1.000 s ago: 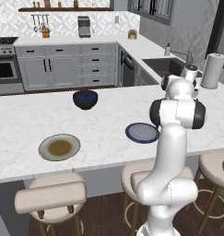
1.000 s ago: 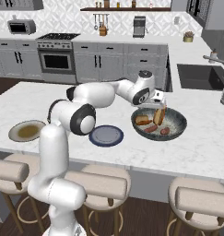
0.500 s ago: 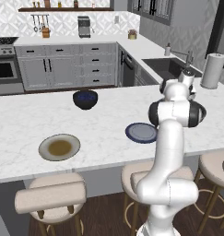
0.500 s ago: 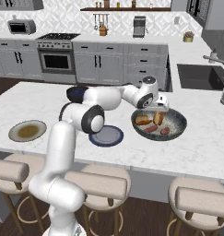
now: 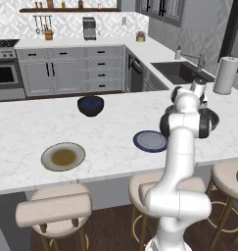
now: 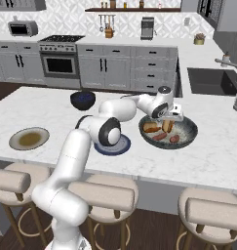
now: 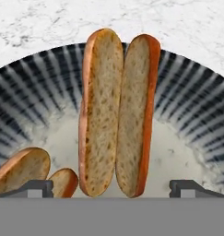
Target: Place one bun and one sausage from the bowl on each plate.
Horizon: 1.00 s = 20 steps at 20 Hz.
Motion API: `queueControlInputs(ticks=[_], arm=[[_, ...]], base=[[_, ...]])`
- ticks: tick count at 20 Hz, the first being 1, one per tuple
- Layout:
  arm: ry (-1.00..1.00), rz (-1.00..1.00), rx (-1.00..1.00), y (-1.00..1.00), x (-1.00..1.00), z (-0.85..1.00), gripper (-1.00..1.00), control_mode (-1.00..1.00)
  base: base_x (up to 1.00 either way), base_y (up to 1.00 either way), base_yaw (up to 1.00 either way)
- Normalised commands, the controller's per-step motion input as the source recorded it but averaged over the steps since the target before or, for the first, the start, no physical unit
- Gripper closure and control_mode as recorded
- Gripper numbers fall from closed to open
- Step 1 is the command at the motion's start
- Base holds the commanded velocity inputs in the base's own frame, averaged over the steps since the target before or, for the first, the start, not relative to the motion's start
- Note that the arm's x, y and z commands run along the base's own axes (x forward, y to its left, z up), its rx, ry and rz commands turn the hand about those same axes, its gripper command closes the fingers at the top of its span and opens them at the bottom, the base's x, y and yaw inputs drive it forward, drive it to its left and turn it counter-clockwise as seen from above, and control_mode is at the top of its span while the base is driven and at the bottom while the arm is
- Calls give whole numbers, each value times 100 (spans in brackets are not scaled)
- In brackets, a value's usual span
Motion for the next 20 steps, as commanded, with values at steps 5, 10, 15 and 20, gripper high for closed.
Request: queueControlInputs(ticks=[5, 10, 15, 20], arm=[[0, 0, 0, 1, 8, -27, -100, -100], [2, 0, 0, 1, 0, -27, -100, -100], [1, 0, 0, 0, 11, -12, -100, -100], [0, 0, 0, 0, 25, -6, -100, -100]], base=[[0, 0, 0], [0, 0, 0], [0, 0, 0], [0, 0, 0]])
